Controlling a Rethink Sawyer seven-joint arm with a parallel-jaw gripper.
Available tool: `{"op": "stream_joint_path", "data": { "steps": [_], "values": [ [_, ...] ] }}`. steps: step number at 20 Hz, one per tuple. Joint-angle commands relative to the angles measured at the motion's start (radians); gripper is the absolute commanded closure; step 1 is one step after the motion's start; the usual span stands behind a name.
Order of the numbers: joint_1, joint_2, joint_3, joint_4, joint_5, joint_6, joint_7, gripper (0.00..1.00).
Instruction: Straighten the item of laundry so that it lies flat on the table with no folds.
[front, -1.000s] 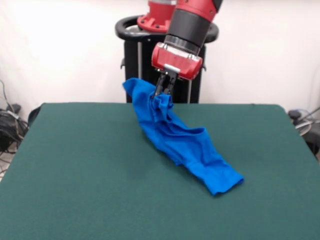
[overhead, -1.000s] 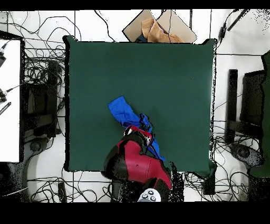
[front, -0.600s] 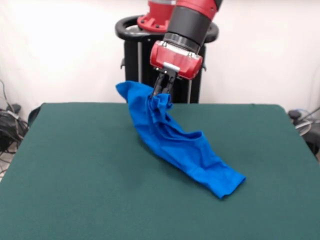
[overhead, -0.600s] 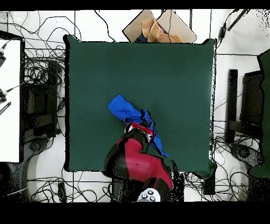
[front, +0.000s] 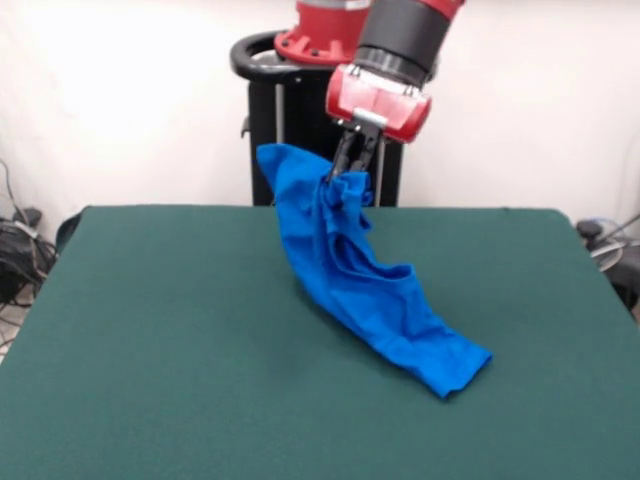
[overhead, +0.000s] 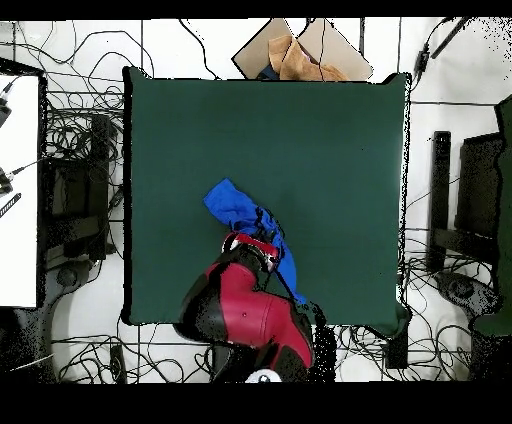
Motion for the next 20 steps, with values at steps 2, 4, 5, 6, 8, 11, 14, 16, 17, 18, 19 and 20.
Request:
{"op": "stream_joint_path", "data": {
  "steps": [2, 4, 5, 6, 8, 11, 14, 16, 17, 18, 19, 20],
  "values": [
    [0.044, -0.238, 0.109, 0.047, 0.102, 0.411, 0.173, 1.0],
    [0.066, -0.27, 0.13, 0.071, 0.128, 0.436, 0.204, 1.0],
    [0.071, -0.285, 0.145, 0.079, 0.142, 0.456, 0.214, 1.0],
    [0.076, -0.299, 0.159, 0.089, 0.157, 0.475, 0.219, 1.0],
    [0.089, -0.324, 0.178, 0.1, 0.192, 0.534, 0.224, 1.0],
    [0.115, -0.348, 0.198, 0.12, 0.243, 0.564, 0.232, 1.0],
    [0.133, -0.364, 0.215, 0.132, 0.292, 0.586, 0.23, 1.0],
    [0.149, -0.385, 0.223, 0.138, 0.325, 0.612, 0.234, 1.0],
    [0.15, -0.398, 0.229, 0.135, 0.344, 0.635, 0.23, 1.0],
    [0.154, -0.416, 0.238, 0.139, 0.367, 0.658, 0.228, 1.0],
    [0.155, -0.434, 0.246, 0.142, 0.386, 0.679, 0.223, 1.0],
    [0.159, -0.448, 0.253, 0.141, 0.402, 0.698, 0.22, 1.0]
  ]
}}
